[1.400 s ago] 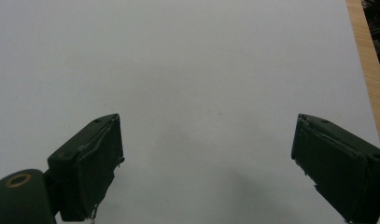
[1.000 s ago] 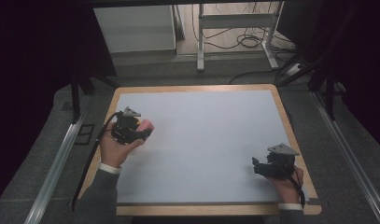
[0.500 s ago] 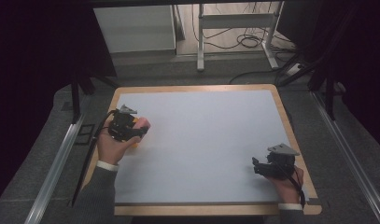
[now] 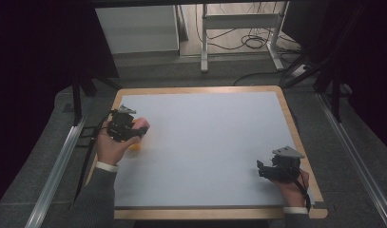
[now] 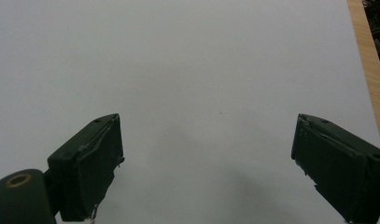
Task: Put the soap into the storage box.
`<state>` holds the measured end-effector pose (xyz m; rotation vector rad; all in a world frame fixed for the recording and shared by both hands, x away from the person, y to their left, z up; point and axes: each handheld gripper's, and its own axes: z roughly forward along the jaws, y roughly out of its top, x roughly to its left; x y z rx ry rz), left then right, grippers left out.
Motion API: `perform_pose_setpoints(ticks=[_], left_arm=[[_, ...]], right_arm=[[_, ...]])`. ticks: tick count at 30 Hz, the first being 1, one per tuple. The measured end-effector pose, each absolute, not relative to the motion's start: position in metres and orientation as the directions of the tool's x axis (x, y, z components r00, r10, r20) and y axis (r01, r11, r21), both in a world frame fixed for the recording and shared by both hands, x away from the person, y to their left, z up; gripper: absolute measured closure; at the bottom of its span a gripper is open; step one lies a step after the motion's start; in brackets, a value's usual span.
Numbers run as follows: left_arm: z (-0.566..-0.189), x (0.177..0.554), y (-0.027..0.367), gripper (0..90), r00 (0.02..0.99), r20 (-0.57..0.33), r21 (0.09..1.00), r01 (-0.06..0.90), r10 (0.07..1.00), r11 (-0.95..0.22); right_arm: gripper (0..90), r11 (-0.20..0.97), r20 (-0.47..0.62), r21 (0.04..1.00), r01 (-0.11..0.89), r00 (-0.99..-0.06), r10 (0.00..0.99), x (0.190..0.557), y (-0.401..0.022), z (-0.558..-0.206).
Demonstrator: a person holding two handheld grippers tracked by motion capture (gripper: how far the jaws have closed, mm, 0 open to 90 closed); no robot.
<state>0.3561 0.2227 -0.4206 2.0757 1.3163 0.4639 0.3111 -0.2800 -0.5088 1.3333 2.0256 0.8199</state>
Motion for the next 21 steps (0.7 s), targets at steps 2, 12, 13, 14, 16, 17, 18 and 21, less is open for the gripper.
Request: perform_pose_setpoints(ticks=[2,12,13,14,16,17,18,21], left_arm=[[-0.420,0.356,0.224,60.1,0.435,-0.036,0.671,0.677,0.900,-0.301],[-0.420,0.359,0.230,60.1,0.421,-0.036,0.671,0.682,0.906,-0.291],[-0.420,0.360,0.231,60.1,0.419,-0.035,0.669,0.684,0.907,-0.291],[-0.420,0.360,0.231,60.1,0.417,-0.037,0.670,0.685,0.908,-0.287],[-0.421,0.362,0.234,60.0,0.410,-0.035,0.666,0.690,0.911,-0.285],[-0.421,0.362,0.234,60.1,0.410,-0.035,0.666,0.690,0.911,-0.285],[-0.422,0.364,0.236,60.1,0.403,-0.038,0.665,0.693,0.914,-0.278],[-0.423,0.366,0.239,60.1,0.393,-0.041,0.661,0.700,0.919,-0.270]], right_arm=[[8.6,0.315,-0.128,0.751,0.581,-0.339,0.932,0.311,-0.280,-0.509],[8.6,0.315,-0.128,0.750,0.581,-0.340,0.932,0.311,-0.280,-0.509],[8.6,0.314,-0.127,0.750,0.582,-0.339,0.932,0.311,-0.280,-0.509],[8.6,0.314,-0.127,0.750,0.582,-0.339,0.932,0.311,-0.280,-0.509],[8.7,0.315,-0.128,0.750,0.581,-0.340,0.932,0.311,-0.280,-0.509],[8.6,0.315,-0.128,0.750,0.581,-0.339,0.932,0.311,-0.280,-0.509],[8.6,0.315,-0.128,0.750,0.581,-0.340,0.932,0.311,-0.280,-0.509],[8.6,0.315,-0.128,0.750,0.581,-0.340,0.932,0.311,-0.280,-0.509]])
